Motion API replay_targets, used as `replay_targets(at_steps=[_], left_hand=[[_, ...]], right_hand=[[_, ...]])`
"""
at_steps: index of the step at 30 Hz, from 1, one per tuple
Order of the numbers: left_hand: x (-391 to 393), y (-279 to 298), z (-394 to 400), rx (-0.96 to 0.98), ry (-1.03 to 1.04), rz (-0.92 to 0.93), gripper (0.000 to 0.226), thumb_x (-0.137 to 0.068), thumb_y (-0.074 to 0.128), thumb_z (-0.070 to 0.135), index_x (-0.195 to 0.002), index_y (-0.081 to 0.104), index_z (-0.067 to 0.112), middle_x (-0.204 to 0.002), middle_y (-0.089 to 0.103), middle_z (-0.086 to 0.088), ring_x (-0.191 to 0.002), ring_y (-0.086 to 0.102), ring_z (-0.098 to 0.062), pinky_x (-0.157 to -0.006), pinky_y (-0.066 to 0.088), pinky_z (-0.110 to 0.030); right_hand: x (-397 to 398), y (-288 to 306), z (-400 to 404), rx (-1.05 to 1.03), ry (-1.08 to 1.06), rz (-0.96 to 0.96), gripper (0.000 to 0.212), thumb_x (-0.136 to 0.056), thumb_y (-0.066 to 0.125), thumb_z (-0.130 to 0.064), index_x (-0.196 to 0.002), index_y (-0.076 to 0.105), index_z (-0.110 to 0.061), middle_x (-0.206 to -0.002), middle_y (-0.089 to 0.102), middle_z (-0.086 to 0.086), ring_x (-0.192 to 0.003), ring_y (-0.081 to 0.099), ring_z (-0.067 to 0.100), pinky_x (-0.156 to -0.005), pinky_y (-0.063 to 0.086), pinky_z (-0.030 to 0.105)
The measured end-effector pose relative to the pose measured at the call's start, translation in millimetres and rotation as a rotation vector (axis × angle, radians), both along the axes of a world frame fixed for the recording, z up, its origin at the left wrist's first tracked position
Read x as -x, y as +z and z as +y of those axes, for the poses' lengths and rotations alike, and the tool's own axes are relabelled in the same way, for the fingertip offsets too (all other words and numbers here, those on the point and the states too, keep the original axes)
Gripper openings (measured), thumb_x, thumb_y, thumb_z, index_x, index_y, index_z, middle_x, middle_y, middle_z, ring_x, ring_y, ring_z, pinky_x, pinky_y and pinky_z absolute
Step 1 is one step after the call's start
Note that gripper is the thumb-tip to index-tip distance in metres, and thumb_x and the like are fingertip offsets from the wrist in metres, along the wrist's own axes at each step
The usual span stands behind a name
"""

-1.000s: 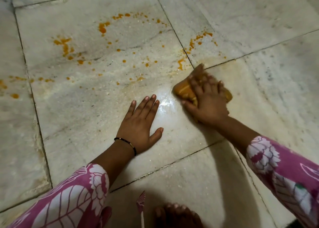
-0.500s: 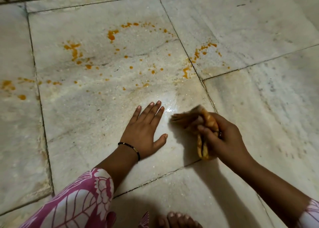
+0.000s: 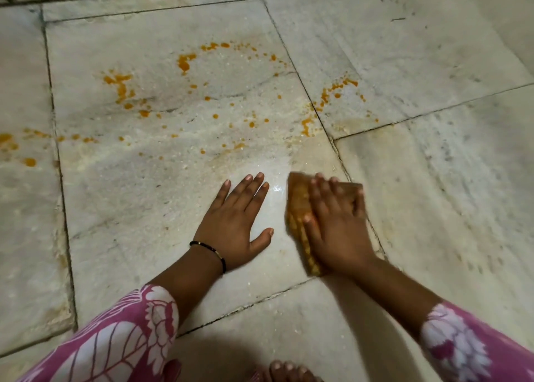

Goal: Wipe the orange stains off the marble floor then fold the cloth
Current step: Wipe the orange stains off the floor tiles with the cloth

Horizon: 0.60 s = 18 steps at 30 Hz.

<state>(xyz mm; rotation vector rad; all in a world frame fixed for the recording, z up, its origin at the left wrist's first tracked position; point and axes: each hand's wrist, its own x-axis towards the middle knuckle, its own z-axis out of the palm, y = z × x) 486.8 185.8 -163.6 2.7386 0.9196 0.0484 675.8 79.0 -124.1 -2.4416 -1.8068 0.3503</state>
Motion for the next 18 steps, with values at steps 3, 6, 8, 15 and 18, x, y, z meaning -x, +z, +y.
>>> replay_targets(at_steps=[3, 6, 8, 15, 18], left_hand=[[0, 0, 0, 0.003, -0.001, -0.006, 0.075, -0.088, 0.033, 0.055, -0.15, 0.021, 0.013, -0.158, 0.015, -0.004, -0.145, 0.012, -0.018, -0.116, 0.008, -0.044], [0, -1, 1, 0.005, -0.003, -0.007, 0.075, -0.088, 0.032, 0.055, -0.15, 0.021, 0.013, -0.158, 0.015, -0.004, -0.145, 0.011, -0.018, -0.116, 0.008, -0.044], [1, 0, 0, 0.009, 0.002, -0.013, 0.075, -0.088, 0.031, 0.055, -0.15, 0.021, 0.013, -0.158, 0.015, -0.004, -0.145, 0.011, -0.018, -0.116, 0.009, -0.044], [-1, 3, 0, 0.014, 0.0, 0.0, 0.075, -0.088, 0.032, 0.055, -0.15, 0.021, 0.013, -0.158, 0.015, -0.004, -0.146, 0.011, -0.018, -0.116, 0.01, -0.045], [1, 2, 1, 0.009, -0.001, -0.001, 0.076, -0.088, 0.034, 0.054, -0.149, 0.022, 0.012, -0.158, 0.016, -0.005, -0.145, 0.013, -0.018, -0.116, 0.012, -0.045]], right_hand=[[11, -13, -32, 0.065, 0.168, -0.004, 0.064, -0.096, 0.017, -0.052, -0.153, 0.015, -0.023, -0.16, 0.013, -0.004, -0.147, 0.006, 0.017, -0.115, 0.006, 0.054], [-24, -10, -57, 0.073, 0.176, -0.028, 0.069, -0.093, 0.01, -0.061, -0.153, 0.012, -0.027, -0.159, 0.01, -0.009, -0.147, 0.008, 0.013, -0.115, 0.008, 0.054], [-55, -11, -52, 0.093, 0.028, -0.051, 0.072, -0.09, 0.009, -0.065, -0.153, 0.007, -0.029, -0.159, 0.005, -0.01, -0.147, 0.009, 0.014, -0.116, 0.004, 0.054], [-51, -14, 52, 0.118, -0.055, -0.17, 0.103, -0.077, 0.013, -0.082, -0.153, -0.002, -0.014, -0.16, -0.004, 0.013, -0.147, -0.007, 0.026, -0.115, -0.009, 0.054], [-6, -13, 27, 0.072, 0.232, -0.13, 0.087, -0.086, 0.021, -0.072, -0.153, 0.004, -0.021, -0.161, -0.001, 0.006, -0.148, -0.003, 0.023, -0.115, -0.001, 0.057]])
